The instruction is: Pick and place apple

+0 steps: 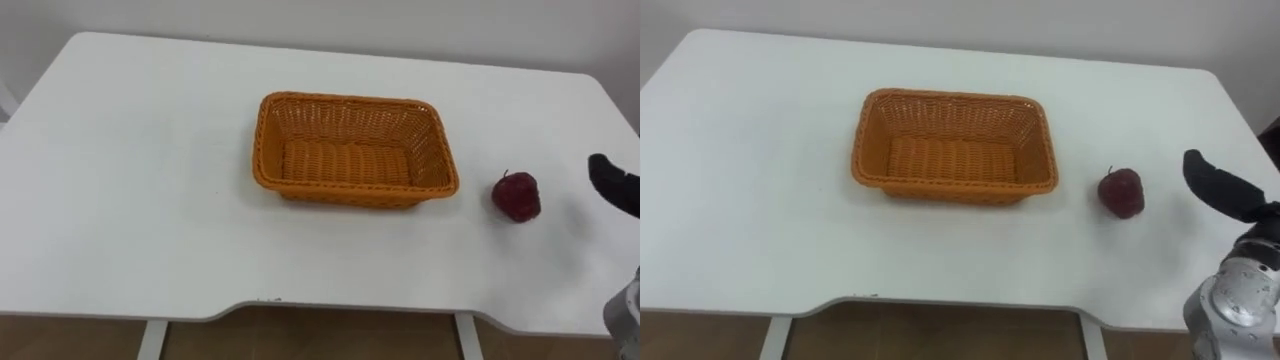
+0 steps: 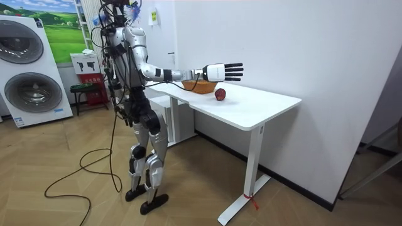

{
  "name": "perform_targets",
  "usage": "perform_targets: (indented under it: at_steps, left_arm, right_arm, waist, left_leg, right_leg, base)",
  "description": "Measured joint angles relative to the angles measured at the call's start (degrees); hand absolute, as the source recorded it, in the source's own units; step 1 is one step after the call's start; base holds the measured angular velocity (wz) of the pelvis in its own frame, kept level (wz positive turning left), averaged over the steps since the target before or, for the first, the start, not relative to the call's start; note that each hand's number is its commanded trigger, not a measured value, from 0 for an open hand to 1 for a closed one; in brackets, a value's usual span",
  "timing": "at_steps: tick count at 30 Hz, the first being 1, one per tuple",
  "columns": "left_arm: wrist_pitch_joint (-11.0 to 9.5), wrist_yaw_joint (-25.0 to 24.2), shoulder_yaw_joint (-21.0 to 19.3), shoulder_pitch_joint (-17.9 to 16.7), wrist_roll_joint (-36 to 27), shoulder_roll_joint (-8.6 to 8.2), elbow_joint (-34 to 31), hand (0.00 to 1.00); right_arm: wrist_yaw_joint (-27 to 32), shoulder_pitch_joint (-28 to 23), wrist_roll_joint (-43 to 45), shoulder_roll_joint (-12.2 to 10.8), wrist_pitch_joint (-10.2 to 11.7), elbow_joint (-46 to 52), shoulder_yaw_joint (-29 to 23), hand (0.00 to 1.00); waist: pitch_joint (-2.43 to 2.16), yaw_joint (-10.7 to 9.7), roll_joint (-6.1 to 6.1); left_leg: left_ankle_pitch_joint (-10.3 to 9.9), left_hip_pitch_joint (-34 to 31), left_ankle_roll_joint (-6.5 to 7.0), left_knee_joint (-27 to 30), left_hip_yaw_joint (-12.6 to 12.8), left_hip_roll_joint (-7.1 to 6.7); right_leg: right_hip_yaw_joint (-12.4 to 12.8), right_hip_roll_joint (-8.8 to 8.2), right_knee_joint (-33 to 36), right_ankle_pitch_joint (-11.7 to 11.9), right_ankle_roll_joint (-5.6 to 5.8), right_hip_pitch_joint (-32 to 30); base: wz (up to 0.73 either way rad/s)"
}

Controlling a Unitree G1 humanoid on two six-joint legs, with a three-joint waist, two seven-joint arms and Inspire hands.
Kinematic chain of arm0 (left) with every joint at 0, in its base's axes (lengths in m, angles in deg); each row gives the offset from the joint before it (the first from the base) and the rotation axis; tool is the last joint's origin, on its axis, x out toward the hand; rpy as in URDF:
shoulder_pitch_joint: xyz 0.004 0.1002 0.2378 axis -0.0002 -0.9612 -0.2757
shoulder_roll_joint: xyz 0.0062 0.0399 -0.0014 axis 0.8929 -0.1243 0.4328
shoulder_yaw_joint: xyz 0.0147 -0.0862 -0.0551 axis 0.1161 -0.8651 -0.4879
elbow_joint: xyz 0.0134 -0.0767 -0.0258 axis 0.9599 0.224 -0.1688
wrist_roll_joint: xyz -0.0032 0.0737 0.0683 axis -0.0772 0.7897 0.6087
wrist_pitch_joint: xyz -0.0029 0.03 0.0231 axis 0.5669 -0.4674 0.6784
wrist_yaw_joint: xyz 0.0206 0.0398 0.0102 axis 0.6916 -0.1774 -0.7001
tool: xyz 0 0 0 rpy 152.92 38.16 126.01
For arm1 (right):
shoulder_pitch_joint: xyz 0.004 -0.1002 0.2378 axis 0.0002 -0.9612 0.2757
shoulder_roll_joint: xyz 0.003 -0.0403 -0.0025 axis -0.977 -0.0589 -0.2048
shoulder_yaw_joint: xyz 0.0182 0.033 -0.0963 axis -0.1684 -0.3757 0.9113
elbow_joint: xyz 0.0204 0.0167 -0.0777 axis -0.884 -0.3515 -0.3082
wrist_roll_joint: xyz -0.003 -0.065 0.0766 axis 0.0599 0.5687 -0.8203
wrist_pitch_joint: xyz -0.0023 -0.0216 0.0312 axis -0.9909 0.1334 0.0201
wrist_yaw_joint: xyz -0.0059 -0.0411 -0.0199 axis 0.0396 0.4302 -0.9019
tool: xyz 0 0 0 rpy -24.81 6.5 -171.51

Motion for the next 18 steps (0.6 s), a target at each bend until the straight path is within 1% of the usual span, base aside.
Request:
perform_targets:
  at_steps: [1,4,7,10,11,15,18]
  left_arm:
    - [0.0,-0.3,0.0,0.0,0.1,0.21,0.0,0.00]
    - [0.1,-1.7,0.0,-0.1,0.1,0.31,-0.1,0.00]
    - [0.1,-2.4,0.0,-0.1,0.2,0.39,-0.7,0.00]
    - [0.1,-2.7,0.0,-0.1,0.3,0.39,-0.9,0.00]
    - [0.1,-2.9,0.0,-0.1,0.3,0.41,-0.9,0.00]
    - [-0.1,-3.5,0.0,0.0,0.3,0.48,-0.9,0.00]
    - [-0.2,-3.5,0.0,0.1,0.3,0.51,-1.0,0.00]
  right_arm:
    - [-1.2,0.1,0.1,0.0,0.0,-0.5,0.0,0.00]
    - [-3.8,1.5,1.8,0.0,-0.1,-2.7,0.5,0.00]
    - [-5.8,1.8,2.5,0.0,-0.7,-3.0,1.3,0.00]
    - [-7.4,1.9,3.7,0.0,-0.7,-4.1,1.8,0.00]
    - [-7.7,2.0,3.9,0.0,-0.7,-4.6,2.0,0.00]
    - [-10.1,2.1,4.2,0.0,-0.8,-5.4,3.9,0.00]
    - [-11.7,2.1,4.2,0.0,-0.8,-5.4,4.1,0.00]
  waist:
    - [0.09,0.1,-0.14]
    - [0.13,0.1,-0.21]
    - [0.04,0.1,-0.47]
    - [0.03,0.3,-0.63]
    - [0.09,0.3,-0.65]
    - [0.09,0.6,-0.62]
    - [0.08,0.7,-0.53]
  left_leg:
    - [0.0,0.0,0.00,0.0,0.0,0.01]
    - [0.0,0.1,0.00,0.0,-0.1,0.01]
    - [0.0,0.1,0.00,0.0,-0.4,0.00]
    - [0.0,0.4,-0.01,0.0,-0.6,0.02]
    - [0.0,0.6,-0.01,-0.1,-0.6,0.02]
    - [0.0,0.8,-0.01,-0.1,-0.6,0.01]
    - [0.0,0.7,-0.01,-0.1,-0.6,0.01]
  right_leg:
    - [0.0,0.01,0.0,0.0,0.00,0.1]
    - [-0.3,-0.05,-0.2,0.0,0.00,0.3]
    - [-1.0,-0.16,-0.9,0.0,0.01,0.6]
    - [-1.2,-0.16,-1.0,0.0,0.00,1.0]
    - [-1.3,-0.16,-1.2,0.0,0.00,1.3]
    - [-1.3,-0.17,-1.6,0.0,0.00,1.7]
    - [-1.3,-0.17,-1.7,0.1,0.01,1.7]
  base:
    - [0.03]
    - [0.02]
    - [0.07]
    - [0.05]
    - [0.03]
    - [0.00]
    - [0.00]
